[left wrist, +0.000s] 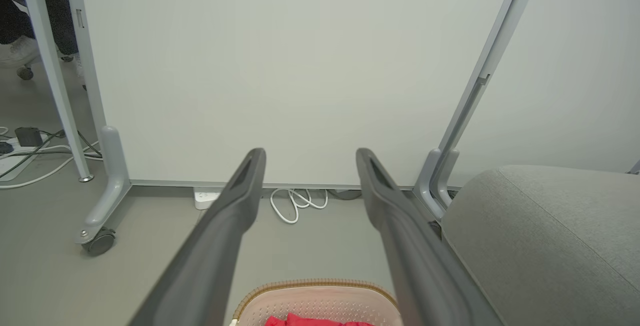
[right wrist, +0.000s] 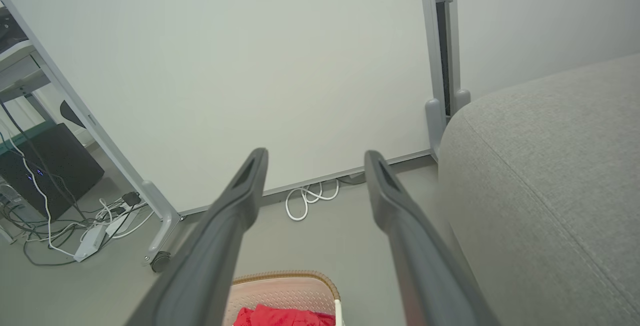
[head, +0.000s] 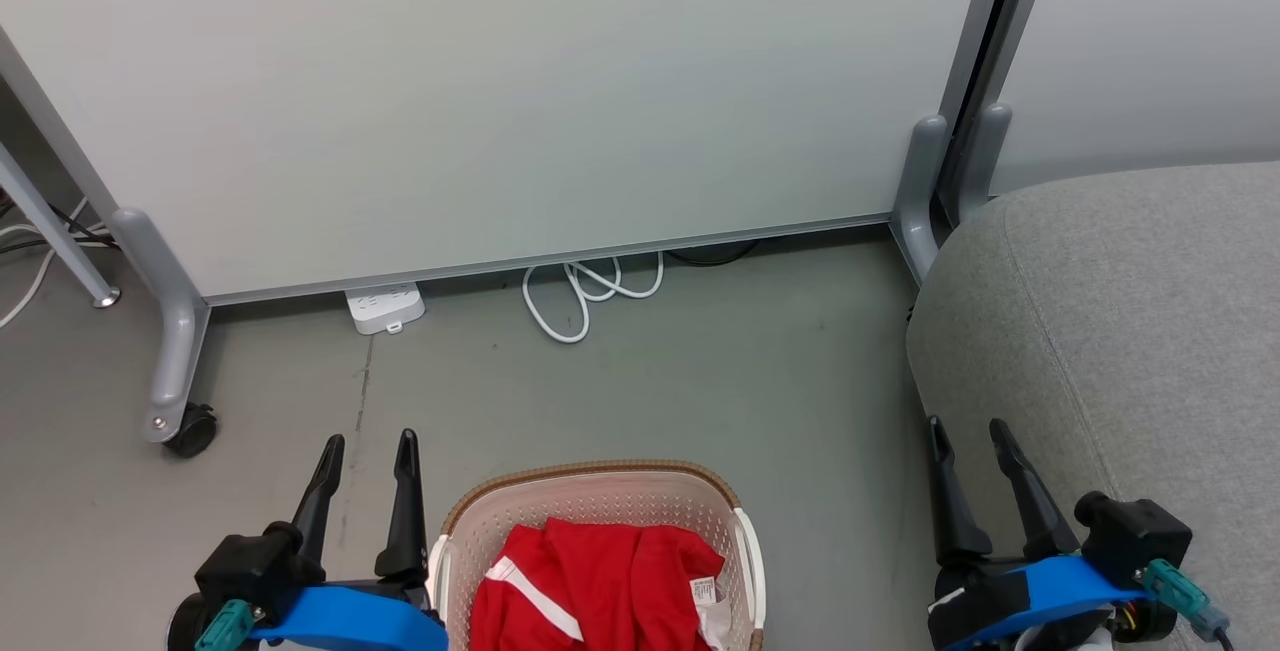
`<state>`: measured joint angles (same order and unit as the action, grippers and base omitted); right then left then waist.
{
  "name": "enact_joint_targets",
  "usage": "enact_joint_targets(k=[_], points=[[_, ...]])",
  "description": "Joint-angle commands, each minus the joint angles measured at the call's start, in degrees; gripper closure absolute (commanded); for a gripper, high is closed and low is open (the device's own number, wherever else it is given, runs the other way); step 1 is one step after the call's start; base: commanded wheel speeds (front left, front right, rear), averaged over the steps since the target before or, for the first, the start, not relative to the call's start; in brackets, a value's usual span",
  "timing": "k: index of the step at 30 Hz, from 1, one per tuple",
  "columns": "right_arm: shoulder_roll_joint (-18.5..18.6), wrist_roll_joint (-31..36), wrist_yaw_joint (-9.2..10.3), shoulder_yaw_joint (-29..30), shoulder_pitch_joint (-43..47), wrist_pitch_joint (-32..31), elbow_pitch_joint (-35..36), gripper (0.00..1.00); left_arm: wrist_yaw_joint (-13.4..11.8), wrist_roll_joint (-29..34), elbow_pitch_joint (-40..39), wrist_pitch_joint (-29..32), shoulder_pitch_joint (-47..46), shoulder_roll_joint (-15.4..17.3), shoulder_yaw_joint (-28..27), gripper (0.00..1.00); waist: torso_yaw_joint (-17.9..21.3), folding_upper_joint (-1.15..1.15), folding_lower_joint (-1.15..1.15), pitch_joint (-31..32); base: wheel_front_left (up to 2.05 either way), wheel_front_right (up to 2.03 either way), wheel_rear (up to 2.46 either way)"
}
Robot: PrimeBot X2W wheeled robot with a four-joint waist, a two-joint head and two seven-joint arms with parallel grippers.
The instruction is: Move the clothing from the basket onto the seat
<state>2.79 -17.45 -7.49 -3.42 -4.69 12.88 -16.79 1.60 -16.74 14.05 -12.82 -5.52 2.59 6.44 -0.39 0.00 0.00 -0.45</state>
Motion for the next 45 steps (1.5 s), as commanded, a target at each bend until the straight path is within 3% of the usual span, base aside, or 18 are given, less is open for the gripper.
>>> enact_joint_targets(k=[1, 19, 36, 45], points=[[0.15, 1.62, 0.0, -0.31, -1.19, 0.51, -0.06, 0.0, -0.24, 1.43, 0.13, -0.63, -0.83, 0.39, 0.37, 0.0, -0.04, 0.0, 0.0, 0.0, 0.0, 0.0, 0.0], [0.16, 8.62, 0.01, -1.03, -1.13, 2.44, -1.38, 0.0, -0.3, 7.13, 1.73, -2.57, -0.78, 0.45, 1.45, 0.0, -0.24, 0.0, 0.0, 0.05, 0.0, 0.0, 0.0], [0.15, 7.7, 0.01, -1.06, -0.93, 2.41, -2.2, 0.0, -0.16, 6.51, 2.47, -2.42, -0.74, 0.44, 1.41, 0.0, -0.35, 0.0, 0.0, 0.24, 0.0, 0.0, 0.0], [0.15, 7.77, 0.01, -1.09, -1.6, 2.41, -2.4, 0.0, 2.37, 10.13, 4.76, -2.42, -4.11, 0.57, 2.18, 0.0, -0.27, 0.0, 0.0, -0.53, 0.0, 0.0, 0.0]])
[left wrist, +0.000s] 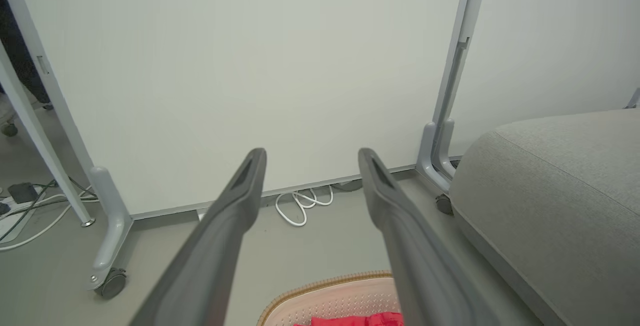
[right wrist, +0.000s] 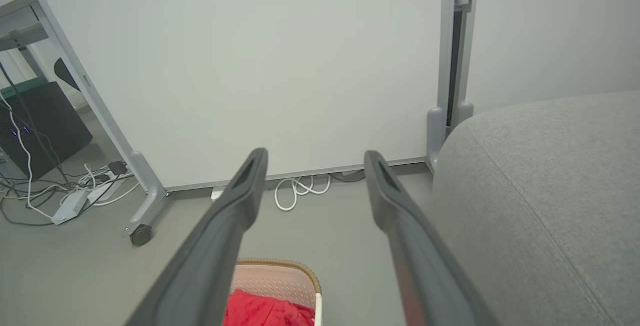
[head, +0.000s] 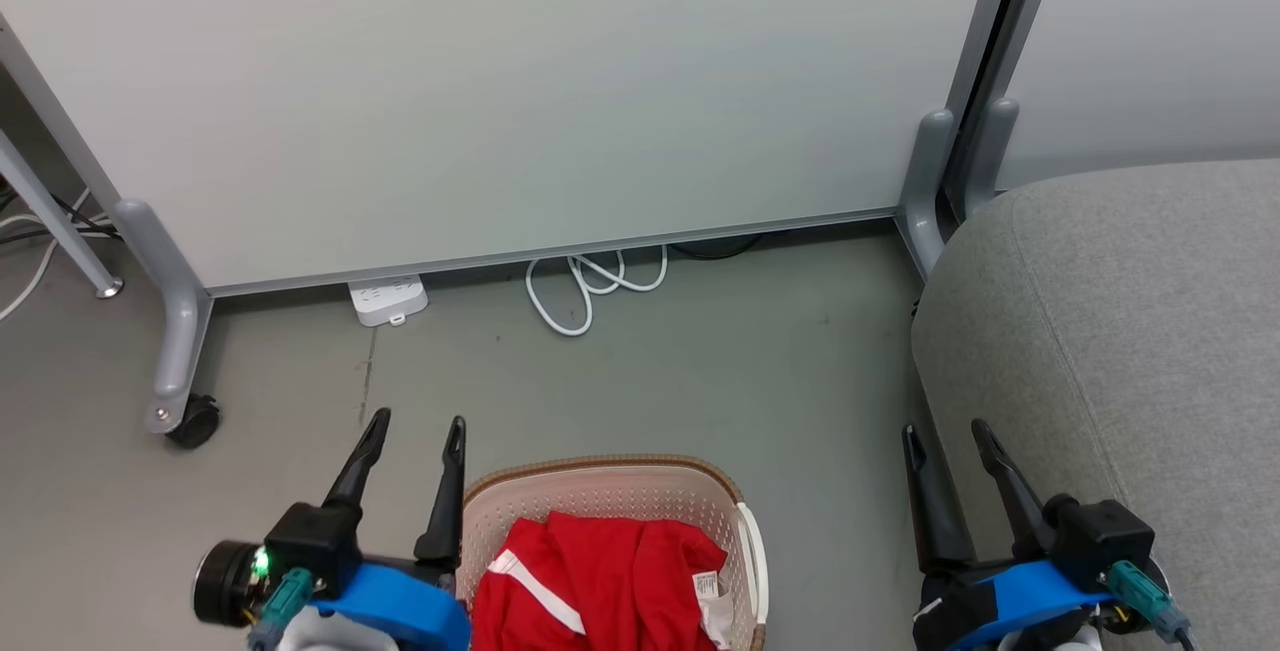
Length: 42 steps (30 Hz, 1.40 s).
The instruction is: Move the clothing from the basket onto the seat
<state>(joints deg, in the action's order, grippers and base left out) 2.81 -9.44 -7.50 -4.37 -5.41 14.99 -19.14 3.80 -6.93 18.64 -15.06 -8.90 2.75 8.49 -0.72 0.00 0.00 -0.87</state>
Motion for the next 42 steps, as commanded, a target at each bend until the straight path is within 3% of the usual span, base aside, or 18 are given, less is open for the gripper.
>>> enact_joint_targets(k=[1, 8, 18, 29, 42], points=[[0.13, -0.23, 0.02, -0.21, -0.94, 0.3, -0.03, 0.0, 0.56, 0.95, 0.78, -0.17, -1.52, 0.6, 0.33, 0.0, 0.15, 0.0, 0.0, -0.3, 0.0, 0.0, 0.0], [0.13, -0.18, 0.02, -0.32, -2.38, 0.29, 0.57, 0.0, 2.79, 4.25, 5.97, -0.17, -7.84, 2.58, 3.54, 0.0, 1.47, 0.0, 0.0, -3.76, 0.0, 0.0, 0.0], [0.11, 0.21, 0.02, 0.3, -6.49, 0.22, 1.94, 0.0, 3.69, 5.79, 17.53, -0.17, -17.44, 5.95, 11.82, 0.0, 4.52, 0.0, 0.0, -12.36, 0.0, 0.0, 0.0], [0.09, 0.22, 0.02, -0.54, -12.55, 0.2, 4.19, 0.0, 3.75, 2.89, 29.22, -0.18, -28.76, 10.22, 27.05, 0.0, 7.58, 0.0, 0.0, -24.58, 0.0, 0.0, 0.0], [0.09, 0.35, 0.03, -1.26, -19.36, 0.2, 6.53, 0.0, 3.63, 0.04, 42.24, -0.17, -40.67, 12.51, 46.66, 0.0, 9.93, 0.0, 0.0, -36.25, 0.0, 0.0, 0.0]])
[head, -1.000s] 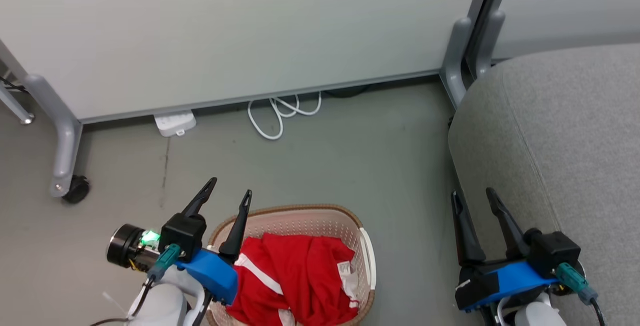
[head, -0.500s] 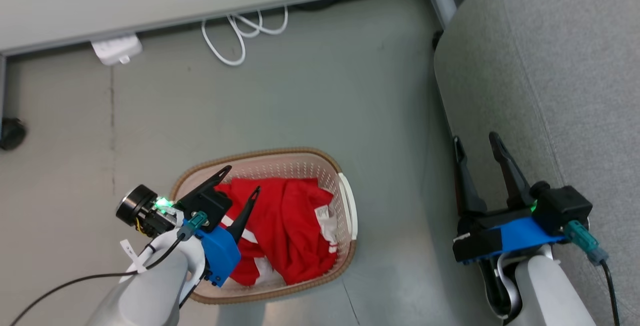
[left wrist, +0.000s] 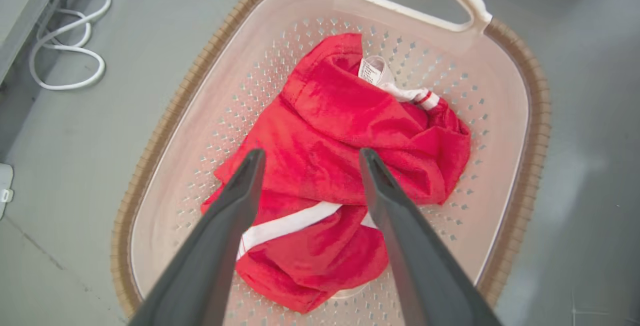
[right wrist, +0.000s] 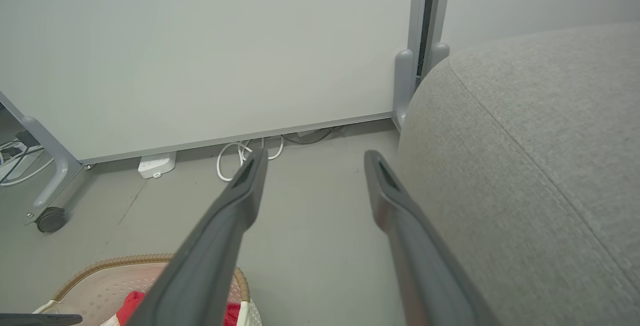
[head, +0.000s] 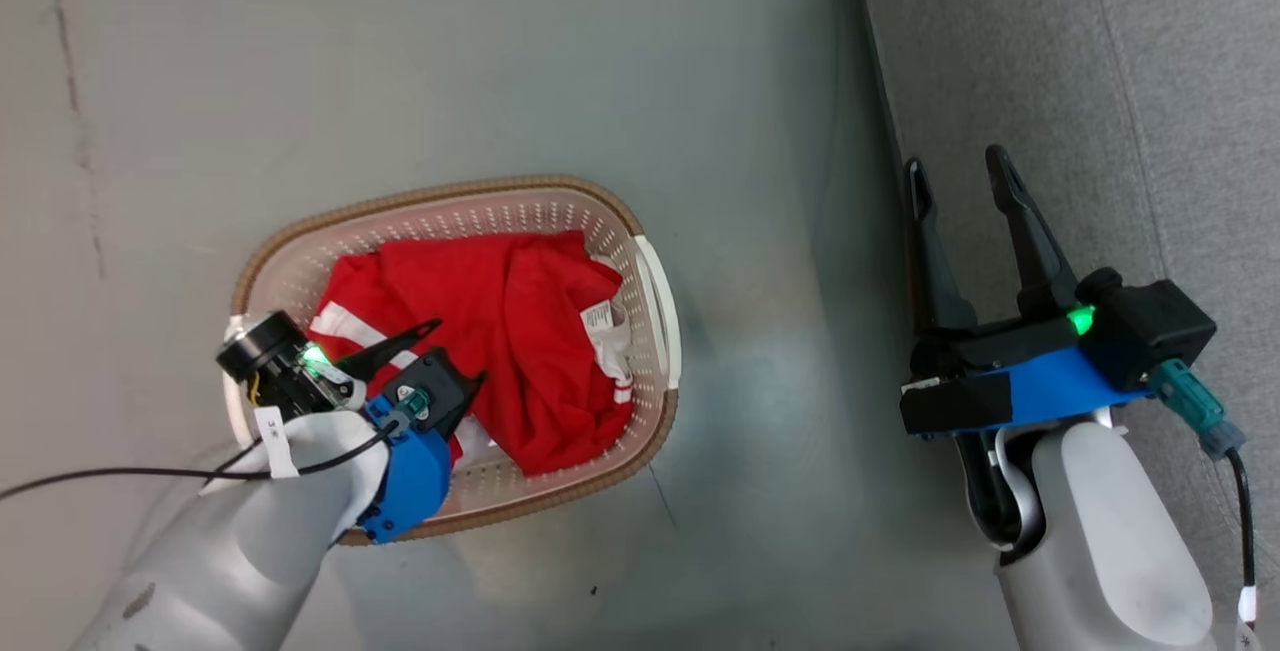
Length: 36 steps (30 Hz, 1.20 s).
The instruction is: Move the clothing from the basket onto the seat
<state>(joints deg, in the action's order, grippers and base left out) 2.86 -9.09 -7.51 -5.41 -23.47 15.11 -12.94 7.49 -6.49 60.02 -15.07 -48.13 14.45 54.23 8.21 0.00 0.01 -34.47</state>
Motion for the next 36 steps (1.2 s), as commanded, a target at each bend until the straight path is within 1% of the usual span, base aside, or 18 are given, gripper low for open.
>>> enact_joint_targets(k=[1, 7, 14, 16, 21, 28, 36], points=[[0.03, 0.0, 0.04, -0.17, -1.75, 0.08, 0.42, 0.0, -0.06, -0.66, 1.73, -0.16, -2.08, 0.77, 2.28, 0.0, 1.14, 0.0, -0.01, -3.27, 0.0, 0.0, 0.0], [0.03, -0.19, 0.04, -0.32, -3.92, 0.08, 1.52, 0.0, -0.06, -2.89, 6.62, 0.31, -5.98, 0.61, 10.13, 0.0, 2.24, 0.0, -0.01, -7.79, 0.0, 0.0, 0.0], [0.03, -0.62, 0.04, -0.15, -6.35, 0.08, 3.19, 0.0, -0.06, -5.65, 9.52, 2.97, -9.38, 1.76, 16.67, 0.0, 3.65, 0.0, -0.01, -13.14, 0.0, 0.0, 0.0], [0.03, -0.62, 0.04, 0.09, -6.65, 0.08, 3.37, 0.0, -0.06, -5.77, 9.68, 3.45, -9.81, 1.91, 17.31, 0.0, 3.77, 0.0, -0.01, -13.7, 0.0, 0.0, 0.0], [0.03, -0.28, 0.04, 1.09, -8.0, 0.07, 4.84, 0.0, -0.06, -4.99, 10.39, 6.79, -11.68, 3.21, 18.97, 0.0, 4.59, 0.0, -0.01, -17.66, 0.0, 0.0, 0.0], [0.03, -0.41, 0.04, 1.82, -8.33, 0.08, 6.5, 0.0, -0.06, -4.6, 10.36, 9.35, -13.54, 4.45, 19.21, 0.0, 5.27, 0.0, -0.01, -21.17, 0.0, 0.0, 0.0], [0.04, -0.69, 0.04, 1.94, -7.73, 0.08, 8.02, 0.0, -0.06, -4.03, 10.87, 11.33, -15.29, 5.56, 19.25, 0.0, 5.92, 0.0, -0.01, -23.23, 0.0, 0.0, 0.0]])
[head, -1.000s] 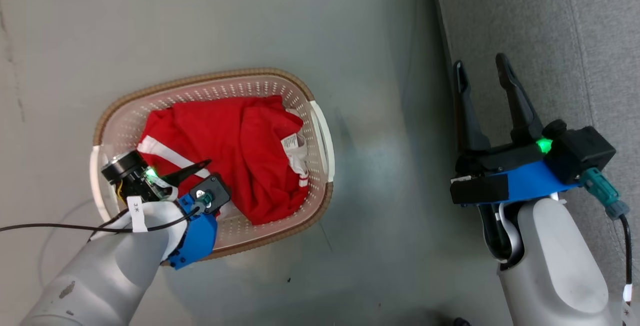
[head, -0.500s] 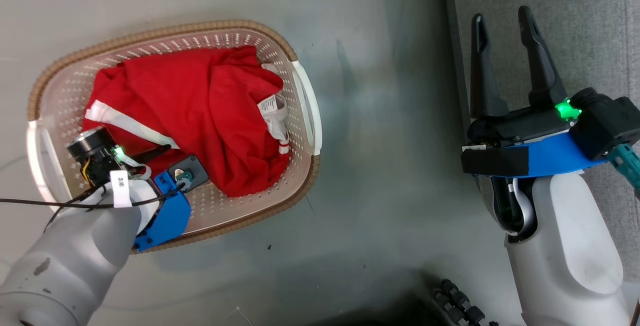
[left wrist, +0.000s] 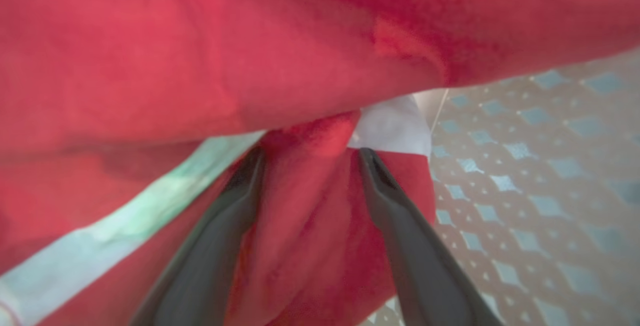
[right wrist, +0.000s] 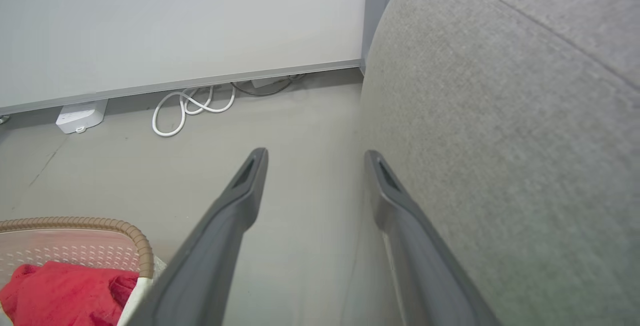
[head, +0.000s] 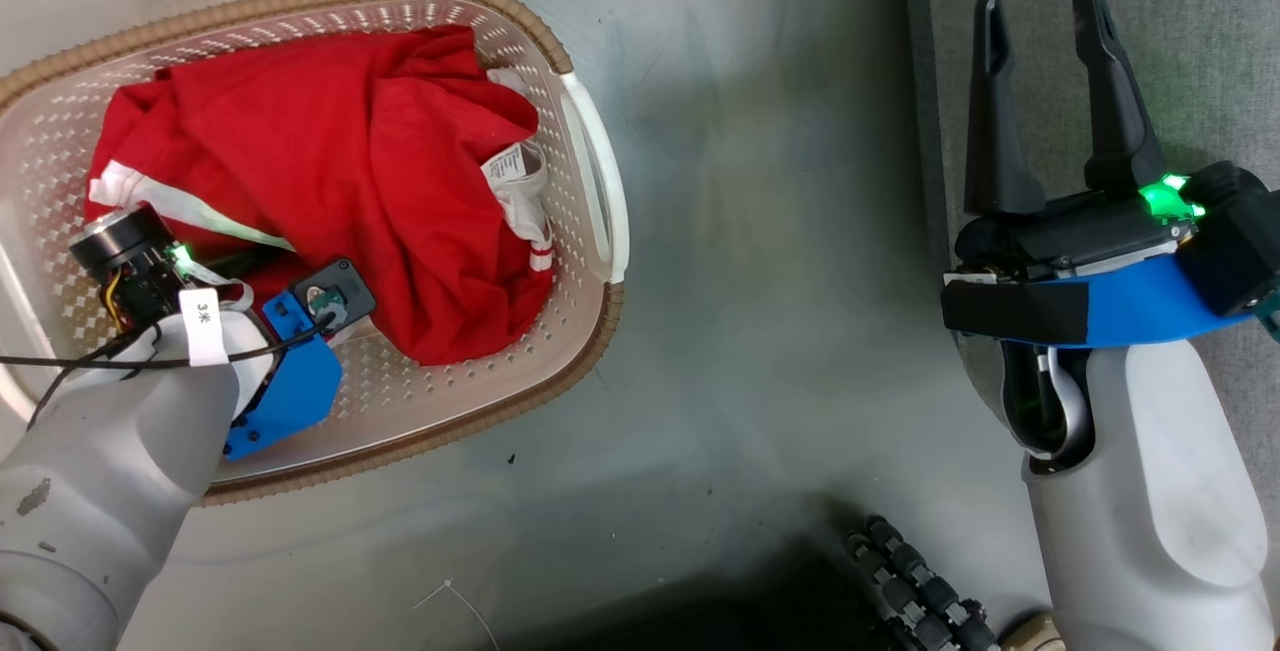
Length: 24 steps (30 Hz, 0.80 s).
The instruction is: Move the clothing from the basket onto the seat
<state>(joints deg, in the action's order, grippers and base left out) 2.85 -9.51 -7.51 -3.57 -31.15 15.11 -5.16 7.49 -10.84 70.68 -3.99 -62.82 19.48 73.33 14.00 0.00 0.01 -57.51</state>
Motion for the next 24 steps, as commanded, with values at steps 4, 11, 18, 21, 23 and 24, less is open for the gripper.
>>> enact_joint_targets(k=[4, 11, 18, 21, 23, 24], points=[[0.05, -0.34, 0.04, 0.47, 0.38, 0.08, 0.66, 0.0, -0.06, 0.53, 0.47, 1.73, -1.05, 0.59, 0.15, 0.6, 0.2, 0.0, -0.01, -0.72, 0.0, 0.0, 0.0], [0.07, -0.37, 0.05, 0.9, 0.49, 0.08, 0.72, 0.0, -0.06, -0.06, 0.49, 3.47, -0.52, 0.29, 0.16, 1.0, 0.32, 0.0, -0.01, -0.76, 0.0, 0.0, 0.0], [0.09, -0.14, 0.05, 1.32, 0.6, 0.08, 0.26, 0.0, -0.06, -0.53, -0.35, 2.76, 0.1, -0.65, 0.15, 1.0, -0.2, 0.0, -0.01, 0.82, 0.0, 0.0, 0.0], [0.07, -0.1, 0.05, 1.43, 0.64, 0.08, 0.16, 0.0, -0.06, -0.75, -0.82, 2.0, 0.28, -1.14, 0.15, 1.0, -0.46, 0.0, -0.01, 1.96, 0.0, 0.0, 0.0], [0.07, 0.07, 0.05, 1.55, 0.76, 0.07, -0.03, 0.0, -0.06, -1.33, -1.03, 1.7, 0.67, -1.56, 0.15, 1.0, -0.75, 0.0, -0.01, 2.88, 0.0, 0.0, 0.0], [0.07, 0.24, 0.05, 1.72, 0.89, 0.07, -0.2, 0.0, -0.06, -1.7, -1.21, 1.33, 0.78, -1.91, 0.15, 1.0, -1.01, 0.0, -0.01, 3.55, 0.0, 0.0, 0.0]])
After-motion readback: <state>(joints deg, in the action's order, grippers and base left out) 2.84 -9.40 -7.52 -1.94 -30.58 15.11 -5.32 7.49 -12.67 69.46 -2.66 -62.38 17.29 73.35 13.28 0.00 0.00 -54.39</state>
